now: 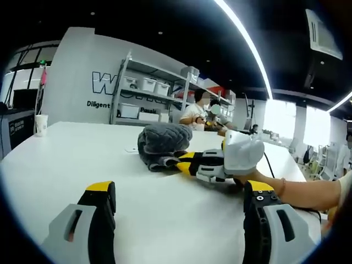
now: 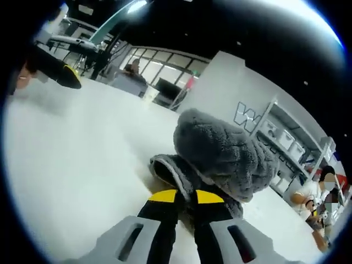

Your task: Open the folded towel by lifting each exposed corner and separating the folded layers until the towel lies flat within the target outline without major curled edges

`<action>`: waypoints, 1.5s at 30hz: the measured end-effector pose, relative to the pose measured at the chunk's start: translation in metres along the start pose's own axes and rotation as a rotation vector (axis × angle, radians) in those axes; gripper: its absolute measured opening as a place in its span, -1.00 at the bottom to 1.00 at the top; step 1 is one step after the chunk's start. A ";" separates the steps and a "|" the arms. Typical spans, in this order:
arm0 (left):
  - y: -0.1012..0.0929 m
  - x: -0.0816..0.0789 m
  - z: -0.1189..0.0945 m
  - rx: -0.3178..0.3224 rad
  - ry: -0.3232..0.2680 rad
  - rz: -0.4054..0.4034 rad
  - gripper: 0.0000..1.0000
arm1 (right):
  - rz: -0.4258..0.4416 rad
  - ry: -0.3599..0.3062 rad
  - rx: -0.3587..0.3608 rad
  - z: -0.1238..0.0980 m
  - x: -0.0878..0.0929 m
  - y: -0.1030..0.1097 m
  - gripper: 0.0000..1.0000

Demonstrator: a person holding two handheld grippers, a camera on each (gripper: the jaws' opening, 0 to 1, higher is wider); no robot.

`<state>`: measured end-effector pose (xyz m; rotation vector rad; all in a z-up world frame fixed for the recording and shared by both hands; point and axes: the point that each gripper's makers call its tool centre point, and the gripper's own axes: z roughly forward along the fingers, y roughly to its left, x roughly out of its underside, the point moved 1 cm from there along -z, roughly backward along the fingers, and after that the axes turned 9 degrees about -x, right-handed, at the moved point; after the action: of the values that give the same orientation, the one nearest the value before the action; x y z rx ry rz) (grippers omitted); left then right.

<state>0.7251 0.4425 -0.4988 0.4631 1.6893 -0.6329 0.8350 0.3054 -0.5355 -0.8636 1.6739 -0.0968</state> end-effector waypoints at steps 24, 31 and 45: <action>-0.004 0.001 0.000 0.003 0.001 0.019 0.92 | 0.019 0.004 -0.073 -0.025 0.003 0.010 -1.00; -0.006 0.002 0.000 0.003 0.011 0.038 0.92 | 0.093 0.026 -0.106 -0.037 0.004 0.015 -1.00; -0.010 0.003 -0.002 0.019 0.018 0.049 0.91 | 0.104 0.052 -0.146 -0.086 -0.006 0.055 -1.00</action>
<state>0.7171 0.4357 -0.5004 0.5239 1.6849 -0.6111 0.7336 0.3165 -0.5319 -0.8877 1.7877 0.0759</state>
